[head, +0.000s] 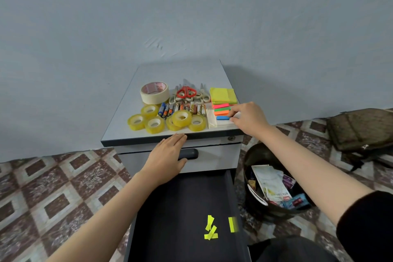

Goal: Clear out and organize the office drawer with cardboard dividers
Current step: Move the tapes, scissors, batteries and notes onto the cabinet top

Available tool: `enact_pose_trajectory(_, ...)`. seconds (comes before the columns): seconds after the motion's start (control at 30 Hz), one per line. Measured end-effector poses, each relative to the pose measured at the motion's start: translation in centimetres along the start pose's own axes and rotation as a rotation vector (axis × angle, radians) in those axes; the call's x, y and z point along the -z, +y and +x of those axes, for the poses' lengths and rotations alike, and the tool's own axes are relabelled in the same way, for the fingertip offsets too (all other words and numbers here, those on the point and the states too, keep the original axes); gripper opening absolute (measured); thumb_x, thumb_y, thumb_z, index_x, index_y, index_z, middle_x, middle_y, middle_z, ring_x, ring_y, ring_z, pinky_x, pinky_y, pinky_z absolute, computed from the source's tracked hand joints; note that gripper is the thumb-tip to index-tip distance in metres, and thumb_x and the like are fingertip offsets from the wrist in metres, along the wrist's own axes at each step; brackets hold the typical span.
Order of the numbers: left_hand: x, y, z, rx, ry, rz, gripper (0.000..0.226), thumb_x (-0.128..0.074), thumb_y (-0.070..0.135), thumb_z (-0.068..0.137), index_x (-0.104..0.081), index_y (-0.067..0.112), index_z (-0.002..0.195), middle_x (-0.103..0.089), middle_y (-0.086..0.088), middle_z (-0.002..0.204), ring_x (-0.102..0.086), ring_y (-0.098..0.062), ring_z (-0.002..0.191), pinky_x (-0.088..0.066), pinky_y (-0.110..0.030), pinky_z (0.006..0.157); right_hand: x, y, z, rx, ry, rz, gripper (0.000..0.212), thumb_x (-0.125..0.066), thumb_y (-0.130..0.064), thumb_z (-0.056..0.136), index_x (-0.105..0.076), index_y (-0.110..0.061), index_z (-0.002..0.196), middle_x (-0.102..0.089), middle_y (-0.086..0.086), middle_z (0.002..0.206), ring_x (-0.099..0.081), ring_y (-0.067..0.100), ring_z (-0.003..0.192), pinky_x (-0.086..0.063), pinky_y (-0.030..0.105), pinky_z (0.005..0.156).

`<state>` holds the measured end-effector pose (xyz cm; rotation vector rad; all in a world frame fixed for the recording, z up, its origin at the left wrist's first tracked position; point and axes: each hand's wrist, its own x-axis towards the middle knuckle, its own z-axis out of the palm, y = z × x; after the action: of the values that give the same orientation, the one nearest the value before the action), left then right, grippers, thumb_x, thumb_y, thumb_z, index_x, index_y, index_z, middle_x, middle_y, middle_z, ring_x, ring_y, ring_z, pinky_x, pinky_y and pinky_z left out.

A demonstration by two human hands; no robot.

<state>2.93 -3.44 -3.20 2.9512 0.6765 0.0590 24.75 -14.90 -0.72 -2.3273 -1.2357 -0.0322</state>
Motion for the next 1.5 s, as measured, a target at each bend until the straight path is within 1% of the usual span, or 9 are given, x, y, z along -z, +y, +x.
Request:
enact_pose_trajectory(0.1,-0.2,-0.4,0.0,-0.007,0.014,0.010,0.064,-0.045,0.033,0.096,-0.013,0.020,0.150,-0.014,0.007,0.157,-0.015,-0.011,0.143,-0.009,-0.027,0.116,-0.1,-0.1,0.4,0.017,-0.009,-0.022,0.019,-0.058,-0.010,0.090,-0.072,-0.011,0.103,-0.069,0.003,0.110,-0.057,0.020,0.103,-0.039,0.023,0.079)
enact_pose_trajectory(0.5,-0.6,-0.7,0.1,-0.022,0.044,0.003,0.064,-0.045,0.033,0.096,-0.014,0.021,0.150,-0.013,0.008,0.157,-0.014,-0.010,0.143,-0.013,-0.024,0.114,-0.5,-0.6,1.1,0.067,0.026,-0.092,0.013,-0.062,-0.013,0.088,-0.070,-0.009,0.097,-0.065,0.006,0.105,-0.057,0.020,0.094,-0.036,0.022,0.072)
enact_pose_trajectory(0.83,-0.6,-0.7,0.0,-0.013,0.037,-0.013,0.064,-0.045,0.033,0.096,-0.014,0.020,0.150,-0.013,0.006,0.157,-0.014,-0.011,0.143,-0.014,-0.024,0.114,-1.5,-0.7,1.0,0.036,0.094,-0.097,0.013,-0.057,-0.011,0.089,-0.069,-0.007,0.091,-0.065,0.007,0.099,-0.057,0.018,0.086,-0.034,0.022,0.065)
enact_pose_trajectory(1.0,-0.9,-1.1,-1.0,0.013,0.022,-0.041,0.063,-0.047,0.033,0.096,-0.017,0.021,0.150,-0.017,0.008,0.156,-0.015,-0.010,0.143,-0.016,-0.025,0.113,-1.4,-1.0,-0.5,0.033,0.169,0.018,0.009,-0.059,-0.009,0.087,-0.067,-0.006,0.085,-0.064,0.008,0.091,-0.057,0.020,0.082,-0.035,0.023,0.065)
enact_pose_trajectory(1.1,-2.2,-1.4,-2.3,0.052,-0.002,-0.103,0.060,-0.050,0.032,0.094,-0.026,0.020,0.147,-0.024,0.007,0.154,-0.026,-0.014,0.140,-0.024,-0.028,0.111,-2.2,-2.3,-3.3,0.040,0.221,0.165,0.006,-0.063,-0.006,0.083,-0.067,-0.005,0.079,-0.060,0.003,0.078,-0.054,0.018,0.072,-0.035,0.023,0.060)
enact_pose_trajectory(1.2,-4.4,-1.3,-4.3,0.088,-0.050,-0.152,0.056,-0.052,0.031,0.093,-0.033,0.019,0.144,-0.030,0.005,0.152,-0.032,-0.016,0.137,-0.029,-0.030,0.109,-4.5,-3.4,-7.3,0.043,0.151,0.284,0.004,-0.068,-0.009,0.081,-0.068,-0.008,0.077,-0.056,-0.002,0.072,-0.048,0.010,0.063,-0.035,0.014,0.058)
enact_pose_trajectory(1.27,-6.1,-1.2,-5.5,0.102,-0.089,-0.176,0.054,-0.052,0.031,0.093,-0.036,0.019,0.143,-0.033,0.003,0.150,-0.033,-0.017,0.136,-0.028,-0.029,0.109,-6.5,-3.6,-9.7,0.029,0.083,0.330,0.004,-0.070,-0.009,0.081,-0.068,-0.008,0.077,-0.059,0.002,0.072,-0.046,0.006,0.060,-0.036,0.013,0.057)
enact_pose_trajectory(1.37,-8.3,-1.4,-7.1,0.116,-0.147,-0.195,0.049,-0.053,0.031,0.093,-0.043,0.018,0.139,-0.038,0.002,0.147,-0.035,-0.017,0.135,-0.028,-0.028,0.108,-9.6,-3.2,-12.1,-0.019,-0.009,0.367,0.005,-0.069,-0.008,0.080,-0.068,-0.009,0.075,-0.061,0.003,0.069,-0.047,0.009,0.059,-0.044,0.028,0.063)
enact_pose_trajectory(1.5,-10.7,-2.2,-8.5,0.148,-0.214,-0.218,0.040,-0.055,0.030,0.093,-0.052,0.017,0.131,-0.048,0.001,0.139,-0.043,-0.018,0.127,-0.036,-0.030,0.103,-12.4,-2.0,-13.5,-0.107,-0.153,0.367,0.015,-0.068,-0.010,0.080,-0.063,-0.018,0.068,-0.056,-0.008,0.060,-0.052,0.012,0.060,-0.051,0.035,0.067)
